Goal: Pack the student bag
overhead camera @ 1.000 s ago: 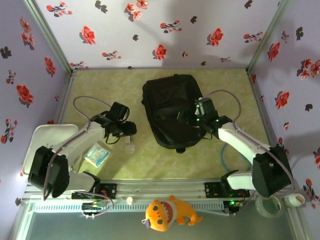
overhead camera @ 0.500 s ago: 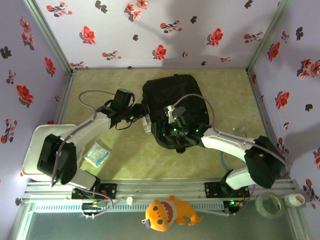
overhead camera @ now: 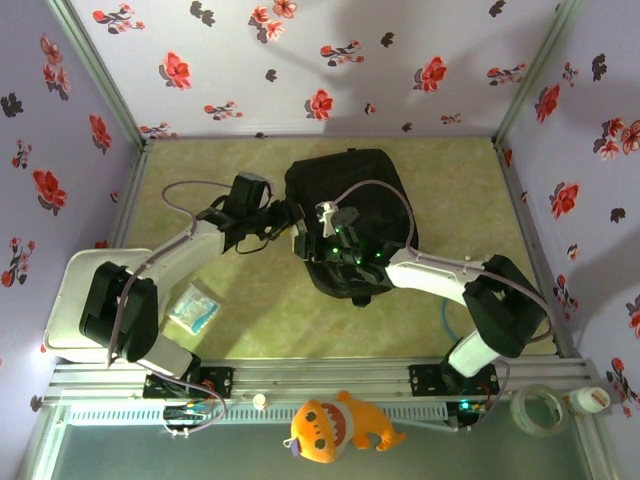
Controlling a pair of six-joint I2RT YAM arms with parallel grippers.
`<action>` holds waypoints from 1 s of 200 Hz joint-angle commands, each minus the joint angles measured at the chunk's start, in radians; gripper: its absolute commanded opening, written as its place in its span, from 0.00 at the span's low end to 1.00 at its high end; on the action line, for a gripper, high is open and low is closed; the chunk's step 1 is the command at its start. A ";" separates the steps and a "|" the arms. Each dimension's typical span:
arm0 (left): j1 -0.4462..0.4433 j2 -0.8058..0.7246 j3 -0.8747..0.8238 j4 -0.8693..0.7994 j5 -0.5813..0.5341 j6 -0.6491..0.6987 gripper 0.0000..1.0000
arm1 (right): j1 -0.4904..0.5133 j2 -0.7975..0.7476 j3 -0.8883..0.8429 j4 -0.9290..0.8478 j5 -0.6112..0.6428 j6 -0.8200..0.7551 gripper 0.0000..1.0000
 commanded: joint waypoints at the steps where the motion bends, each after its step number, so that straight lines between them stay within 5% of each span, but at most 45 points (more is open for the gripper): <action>1: 0.011 0.006 0.027 0.041 0.031 -0.030 0.37 | -0.004 0.020 0.045 0.032 0.024 0.002 0.25; 15: 0.018 0.004 0.031 0.051 0.039 -0.031 0.41 | -0.006 0.015 0.043 0.023 0.038 0.007 0.19; 57: 0.071 -0.019 0.037 0.074 0.046 0.000 0.77 | -0.041 -0.045 0.001 -0.012 0.072 0.003 0.13; 88: 0.136 -0.018 0.015 0.109 0.040 0.033 0.86 | -0.103 -0.125 -0.051 -0.062 0.080 -0.005 0.13; 158: 0.165 0.255 0.157 0.042 0.082 0.237 0.65 | -0.250 -0.265 -0.130 -0.206 0.139 -0.009 0.12; 200: 0.165 0.439 0.279 0.093 0.158 0.219 0.50 | -0.275 -0.280 -0.145 -0.217 0.130 0.007 0.12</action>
